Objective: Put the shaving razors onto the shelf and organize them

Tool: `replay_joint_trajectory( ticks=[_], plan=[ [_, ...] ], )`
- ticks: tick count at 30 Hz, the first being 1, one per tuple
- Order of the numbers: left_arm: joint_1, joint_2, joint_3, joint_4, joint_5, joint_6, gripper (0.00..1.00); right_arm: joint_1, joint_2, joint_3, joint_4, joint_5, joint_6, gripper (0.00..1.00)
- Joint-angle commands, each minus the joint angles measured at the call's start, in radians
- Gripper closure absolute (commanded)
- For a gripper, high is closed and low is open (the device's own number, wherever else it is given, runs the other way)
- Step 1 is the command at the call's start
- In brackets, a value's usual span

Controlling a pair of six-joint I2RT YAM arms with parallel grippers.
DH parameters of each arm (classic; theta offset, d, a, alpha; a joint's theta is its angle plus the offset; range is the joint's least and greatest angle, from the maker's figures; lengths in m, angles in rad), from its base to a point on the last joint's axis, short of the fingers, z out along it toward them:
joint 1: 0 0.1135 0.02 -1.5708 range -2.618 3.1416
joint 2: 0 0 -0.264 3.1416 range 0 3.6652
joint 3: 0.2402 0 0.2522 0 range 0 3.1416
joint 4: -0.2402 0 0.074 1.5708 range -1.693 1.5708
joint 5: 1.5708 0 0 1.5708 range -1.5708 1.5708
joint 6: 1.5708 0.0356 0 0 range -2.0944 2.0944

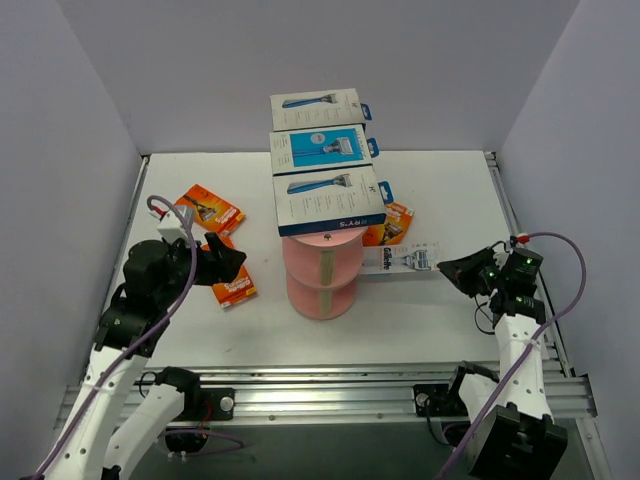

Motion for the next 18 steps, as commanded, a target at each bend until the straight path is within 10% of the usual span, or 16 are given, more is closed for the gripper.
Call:
replay_joint_trajectory(
  ticks=[1, 18],
  plan=[
    [-0.065, -0.102, -0.008, 0.094, -0.031, 0.039, 0.17, -0.007, -0.046, 0.083, -0.162, -0.043, -0.059, 1.0],
    [-0.434, -0.088, 0.056, -0.024, -0.151, 0.258, 0.23, 0.051, -0.117, 0.14, -0.347, -0.006, -0.133, 1.0]
  ],
)
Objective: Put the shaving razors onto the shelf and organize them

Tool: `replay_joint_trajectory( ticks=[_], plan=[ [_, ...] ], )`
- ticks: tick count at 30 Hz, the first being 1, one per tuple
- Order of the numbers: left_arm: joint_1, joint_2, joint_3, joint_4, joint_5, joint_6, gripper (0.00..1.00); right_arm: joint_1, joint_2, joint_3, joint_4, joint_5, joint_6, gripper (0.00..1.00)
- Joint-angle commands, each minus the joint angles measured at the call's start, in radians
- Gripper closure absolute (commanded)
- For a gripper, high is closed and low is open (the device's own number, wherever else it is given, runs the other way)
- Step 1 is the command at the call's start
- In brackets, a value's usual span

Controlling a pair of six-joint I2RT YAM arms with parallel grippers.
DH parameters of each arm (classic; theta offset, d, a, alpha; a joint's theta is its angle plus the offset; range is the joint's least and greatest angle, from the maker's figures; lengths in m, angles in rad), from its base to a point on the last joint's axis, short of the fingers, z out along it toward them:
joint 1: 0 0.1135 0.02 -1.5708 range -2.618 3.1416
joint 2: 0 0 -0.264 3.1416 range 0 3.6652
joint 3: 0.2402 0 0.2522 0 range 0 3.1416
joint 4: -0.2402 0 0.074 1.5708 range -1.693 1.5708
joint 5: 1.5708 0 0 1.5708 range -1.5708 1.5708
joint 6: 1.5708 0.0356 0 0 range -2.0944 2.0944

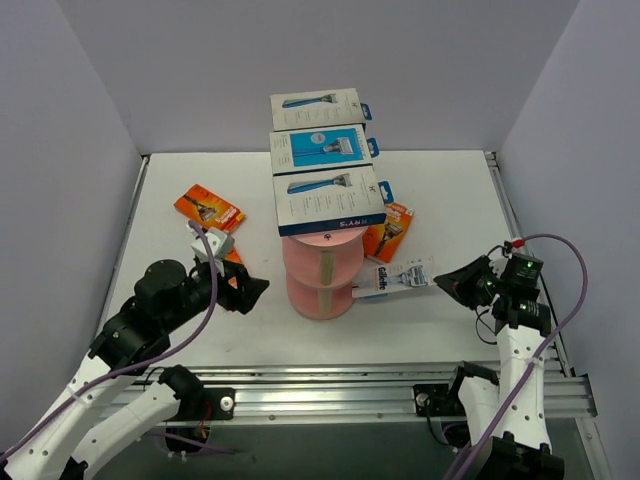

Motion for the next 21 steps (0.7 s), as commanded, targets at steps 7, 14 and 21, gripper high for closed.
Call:
replay_joint_trajectory(
  ticks=[7, 14, 21],
  plan=[
    [-0.219, 0.037, 0.076, -0.028, -0.141, 0.115, 0.24, 0.074, 0.053, 0.154, -0.079, -0.042, -0.071, 1.0],
    [-0.48, 0.103, 0.133, -0.097, -0.355, 0.147, 0.25, 0.137, 0.056, 0.174, -0.135, -0.02, -0.091, 1.0],
    [-0.723, 0.247, 0.195, -0.132, -0.538, 0.135, 0.26, 0.192, 0.045, 0.199, -0.169, -0.045, -0.088, 1.0]
  ],
)
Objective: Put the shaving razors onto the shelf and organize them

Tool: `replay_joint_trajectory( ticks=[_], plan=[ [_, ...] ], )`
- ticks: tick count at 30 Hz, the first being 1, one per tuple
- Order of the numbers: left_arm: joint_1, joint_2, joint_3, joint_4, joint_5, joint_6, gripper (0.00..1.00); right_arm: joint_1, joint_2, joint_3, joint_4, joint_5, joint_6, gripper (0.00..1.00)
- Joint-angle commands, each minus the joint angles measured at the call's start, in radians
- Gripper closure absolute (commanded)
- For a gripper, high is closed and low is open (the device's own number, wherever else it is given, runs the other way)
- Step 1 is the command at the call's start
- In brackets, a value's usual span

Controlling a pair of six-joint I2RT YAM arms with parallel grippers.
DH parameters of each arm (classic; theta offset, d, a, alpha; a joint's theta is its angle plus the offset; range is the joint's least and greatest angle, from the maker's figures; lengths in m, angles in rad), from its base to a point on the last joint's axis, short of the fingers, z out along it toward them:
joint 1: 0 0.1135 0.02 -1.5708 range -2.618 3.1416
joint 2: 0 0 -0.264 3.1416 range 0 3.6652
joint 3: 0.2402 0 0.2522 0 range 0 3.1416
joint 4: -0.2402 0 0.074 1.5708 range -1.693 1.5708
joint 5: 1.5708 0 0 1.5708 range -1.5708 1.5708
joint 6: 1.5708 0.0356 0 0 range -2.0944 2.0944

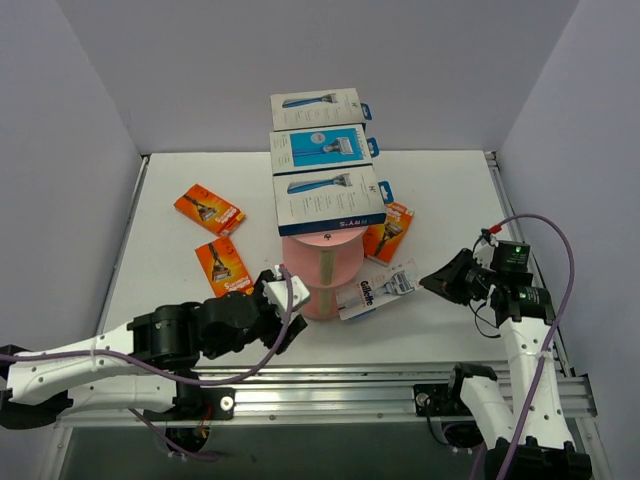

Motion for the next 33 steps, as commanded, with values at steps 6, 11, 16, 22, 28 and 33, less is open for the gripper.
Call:
replay_joint_trajectory(
  ticks=[6, 11, 16, 22, 28, 33],
  plan=[
    [-0.056, 0.137, 0.064, 0.032, -0.099, 0.016, 0.26, 0.045, -0.018, 0.081, -0.043, -0.057, 0.01, 1.0],
    [-0.067, 0.233, 0.094, 0.052, -0.078, 0.022, 0.26, 0.051, -0.014, 0.075, -0.011, -0.08, 0.038, 1.0],
    [-0.076, 0.323, 0.119, 0.109, -0.038, 0.028, 0.26, 0.051, -0.018, 0.073, 0.006, -0.098, 0.053, 1.0],
    [-0.085, 0.414, 0.142, 0.158, -0.004, 0.037, 0.25, 0.06, -0.026, 0.063, 0.018, -0.123, 0.068, 1.0],
    [-0.095, 0.493, 0.168, 0.195, 0.001, 0.036, 0.24, 0.068, -0.026, 0.066, 0.023, -0.132, 0.07, 1.0],
    [-0.096, 0.545, 0.163, 0.227, -0.009, 0.025, 0.25, 0.072, -0.029, 0.058, 0.027, -0.138, 0.072, 1.0]
  ],
)
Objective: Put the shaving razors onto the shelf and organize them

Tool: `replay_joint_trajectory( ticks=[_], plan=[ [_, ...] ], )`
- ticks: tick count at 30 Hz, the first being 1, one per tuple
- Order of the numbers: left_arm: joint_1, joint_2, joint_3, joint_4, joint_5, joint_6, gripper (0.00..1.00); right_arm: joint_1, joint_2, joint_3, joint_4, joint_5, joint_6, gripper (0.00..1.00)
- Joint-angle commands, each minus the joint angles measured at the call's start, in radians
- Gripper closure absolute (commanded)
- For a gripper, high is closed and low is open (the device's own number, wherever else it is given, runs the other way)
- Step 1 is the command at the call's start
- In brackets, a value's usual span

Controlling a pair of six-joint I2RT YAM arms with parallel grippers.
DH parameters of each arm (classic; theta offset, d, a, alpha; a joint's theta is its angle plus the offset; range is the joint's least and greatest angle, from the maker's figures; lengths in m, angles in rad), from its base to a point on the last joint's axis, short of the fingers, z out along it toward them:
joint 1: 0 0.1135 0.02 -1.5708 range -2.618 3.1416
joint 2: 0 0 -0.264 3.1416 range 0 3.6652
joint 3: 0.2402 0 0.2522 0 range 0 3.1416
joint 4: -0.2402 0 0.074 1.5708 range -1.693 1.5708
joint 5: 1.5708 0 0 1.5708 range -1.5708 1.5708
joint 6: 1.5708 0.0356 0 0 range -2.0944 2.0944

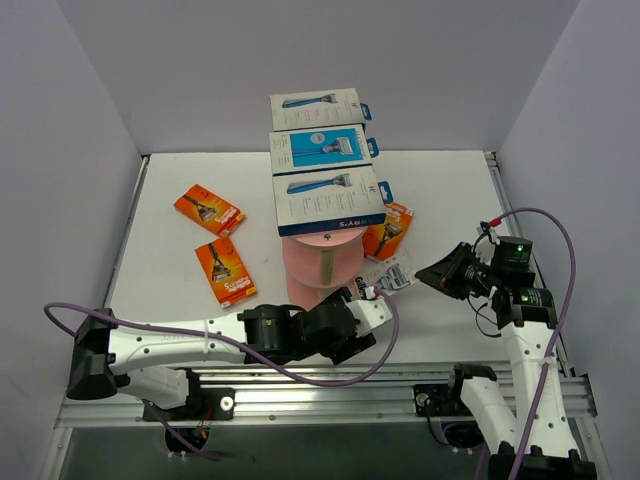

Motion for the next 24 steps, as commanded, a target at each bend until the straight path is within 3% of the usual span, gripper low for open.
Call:
replay_joint_trajectory(
  ticks=[1, 9, 16, 21, 24],
  plan=[
    [-0.006, 0.027, 0.038, 0.082, -0.001, -0.005, 0.26, 0.02, -0.011, 0.011, 0.001, -0.086, 0.028, 1.0],
    [-0.006, 0.079, 0.014, 0.118, -0.119, -0.01, 0.3, 0.03, -0.016, 0.013, 0.003, -0.097, 0.028, 1.0],
    [-0.005, 0.136, 0.006, 0.171, -0.223, -0.002, 0.44, 0.037, -0.025, -0.004, 0.0, -0.103, 0.023, 1.0],
    [-0.005, 0.187, 0.014, 0.192, -0.278, 0.012, 0.43, 0.045, -0.033, -0.019, -0.002, -0.106, 0.019, 1.0],
    [-0.003, 0.204, 0.014, 0.21, -0.306, 0.018, 0.36, 0.048, -0.039, -0.028, -0.002, -0.109, 0.019, 1.0]
  ],
)
